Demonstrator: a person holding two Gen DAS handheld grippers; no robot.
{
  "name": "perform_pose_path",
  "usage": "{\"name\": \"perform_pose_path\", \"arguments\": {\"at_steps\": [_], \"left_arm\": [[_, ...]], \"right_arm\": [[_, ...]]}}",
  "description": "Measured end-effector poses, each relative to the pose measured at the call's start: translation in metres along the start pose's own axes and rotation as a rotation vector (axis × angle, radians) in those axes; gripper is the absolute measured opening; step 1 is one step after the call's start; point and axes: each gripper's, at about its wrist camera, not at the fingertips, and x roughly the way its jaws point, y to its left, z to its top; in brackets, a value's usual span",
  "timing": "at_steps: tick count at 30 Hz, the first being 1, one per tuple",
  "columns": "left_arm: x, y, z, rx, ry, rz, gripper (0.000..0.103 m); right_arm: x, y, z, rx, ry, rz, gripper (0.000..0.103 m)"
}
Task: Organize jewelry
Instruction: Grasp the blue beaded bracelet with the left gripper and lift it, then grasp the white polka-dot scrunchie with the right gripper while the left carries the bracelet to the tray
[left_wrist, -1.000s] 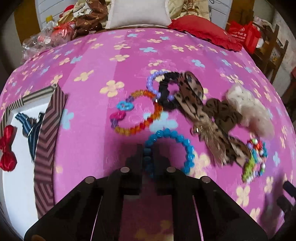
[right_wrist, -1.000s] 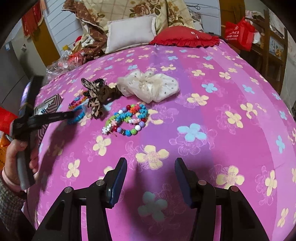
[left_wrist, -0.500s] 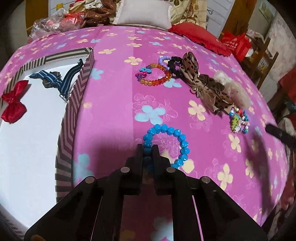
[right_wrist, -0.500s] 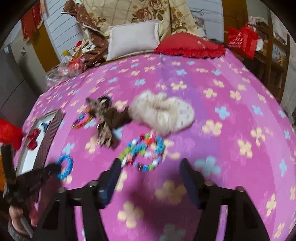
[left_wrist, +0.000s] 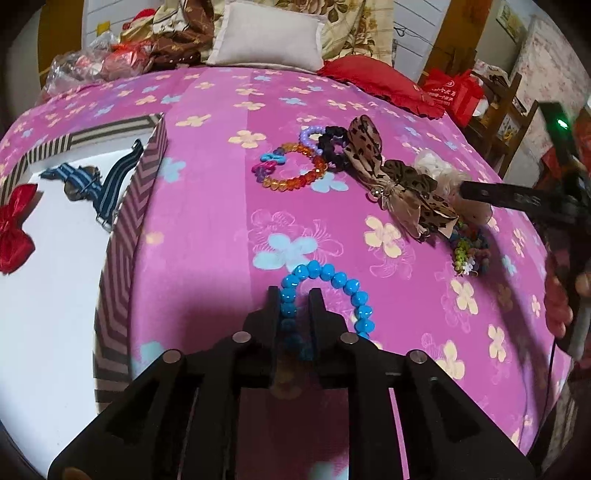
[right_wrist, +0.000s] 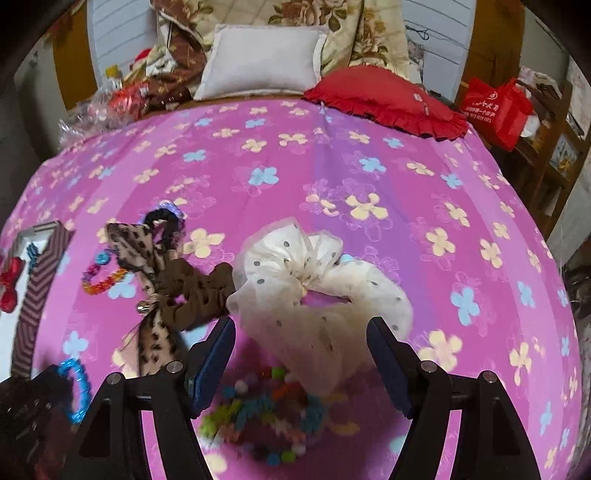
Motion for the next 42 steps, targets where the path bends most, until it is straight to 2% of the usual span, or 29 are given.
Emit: {"name": "perform_pose_path", "arguments": {"at_steps": [1,3,4,5,7,10,16,23,29,31,33,34,35,37,38,40,42], "left_arm": [[0.0,-0.002,0.0,0.009,-0.004,0.008,0.014],[0.001,-0.004,-0.001,0.02,0.002,-0.013,0.011],[0.001,-0.004,-0.001,0.009,0.017,-0.044,0.007],[0.001,-0.003,-0.001,-0.006,0.023,-0.07,0.007],[0.0,-0.003,-0.001,-0.021,0.034,-0.104,0.007],[-0.013,-0.005,0.001,-0.03,0.016,-0.139,0.007],[-0.068,0.009,0.013,-0.071,-0.093,-0.216,0.007],[-0.122,0.056,0.019,-0.178,-0.196,-0.175,0.007],[-0.141,0.118,0.007,-0.309,-0.197,-0.116,0.007],[-0.144,0.142,0.0,-0.361,-0.188,-0.08,0.007],[-0.147,0.162,-0.006,-0.414,-0.18,-0.053,0.007],[-0.148,0.17,-0.009,-0.434,-0.177,-0.044,0.007],[-0.15,0.18,-0.012,-0.465,-0.174,-0.03,0.007],[-0.154,0.195,-0.017,-0.504,-0.168,0.008,0.007],[-0.157,0.202,-0.019,-0.523,-0.168,0.041,0.007],[-0.158,0.211,-0.023,-0.547,-0.163,0.079,0.007],[-0.155,0.215,-0.025,-0.561,-0.149,0.095,0.007]], "right_arm": [[0.006,0.0,0.0,0.001,0.008,-0.013,0.07],[0.011,-0.001,-0.002,0.008,0.011,-0.03,0.055],[0.013,-0.003,-0.003,0.012,0.024,-0.022,0.041],[0.014,-0.004,-0.004,0.013,0.036,-0.011,0.026],[0.008,-0.005,-0.004,0.007,0.032,-0.008,0.015],[-0.016,-0.01,-0.001,0.019,-0.013,-0.015,0.012],[-0.074,-0.005,0.005,0.026,-0.088,-0.005,0.008],[-0.121,0.043,0.001,-0.039,-0.122,0.044,0.006],[-0.147,0.122,-0.005,-0.172,-0.136,0.116,0.005],[-0.149,0.147,-0.008,-0.23,-0.139,0.104,0.006],[-0.14,0.162,-0.012,-0.252,-0.105,0.108,0.01],[-0.13,0.165,-0.015,-0.243,-0.072,0.112,0.02],[-0.122,0.163,-0.017,-0.225,-0.053,0.109,0.038],[-0.105,0.151,-0.026,-0.176,-0.036,0.099,0.059],[-0.097,0.144,-0.031,-0.155,-0.026,0.083,0.062],[-0.076,0.13,-0.044,-0.13,0.022,0.054,0.062],[-0.059,0.124,-0.056,-0.133,0.063,0.038,0.062]]}}
